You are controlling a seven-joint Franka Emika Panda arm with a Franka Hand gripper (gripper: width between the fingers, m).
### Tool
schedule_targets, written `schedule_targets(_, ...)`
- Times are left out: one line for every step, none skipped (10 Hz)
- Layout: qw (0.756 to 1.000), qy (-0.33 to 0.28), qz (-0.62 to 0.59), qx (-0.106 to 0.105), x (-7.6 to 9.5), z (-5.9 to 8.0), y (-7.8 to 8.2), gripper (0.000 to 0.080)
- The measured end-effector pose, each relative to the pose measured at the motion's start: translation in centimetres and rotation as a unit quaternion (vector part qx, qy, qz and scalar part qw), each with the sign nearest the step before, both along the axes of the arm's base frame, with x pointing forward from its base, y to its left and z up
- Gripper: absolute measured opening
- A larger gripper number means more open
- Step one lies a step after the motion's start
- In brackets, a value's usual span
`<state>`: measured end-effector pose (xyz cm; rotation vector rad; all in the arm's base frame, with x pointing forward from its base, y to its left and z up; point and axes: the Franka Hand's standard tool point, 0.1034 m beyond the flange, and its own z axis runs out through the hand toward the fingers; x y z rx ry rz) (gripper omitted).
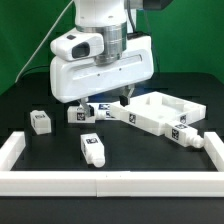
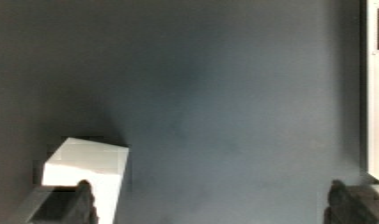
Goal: Assemble one leg
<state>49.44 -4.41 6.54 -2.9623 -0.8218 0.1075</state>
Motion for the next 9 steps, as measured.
schedule_targets(1.0,-0.017,0.025,-0.003,0.6,0.4,1.8,0.0649)
schedule_targets(1.0,-0.019,0.022,0.0,0.9,0.5,4.6,0.0649)
schedule_targets(0.999,-0.021,0.026,0.001,1.4,0.6,7.2,0.0649)
schedule_targets(0.999,-0.023,0.033,0.004,2.0,0.5,9.4,0.0649)
schedule_targets(0.999,-0.024,0.03,0.004,2.3,0.3,11.1,0.0649)
schedule_targets(0.999,-0.024,0.036,0.005,2.2,0.3,10.9,0.0649)
schedule_targets(0.999,-0.024,0.034,0.004,2.2,0.3,10.7,0.0649)
schedule_targets(0.999,-0.023,0.035,0.004,2.2,0.2,10.8,0.0649)
schedule_targets(0.999,-0.031,0.029,0.003,2.1,0.2,11.2,0.0649)
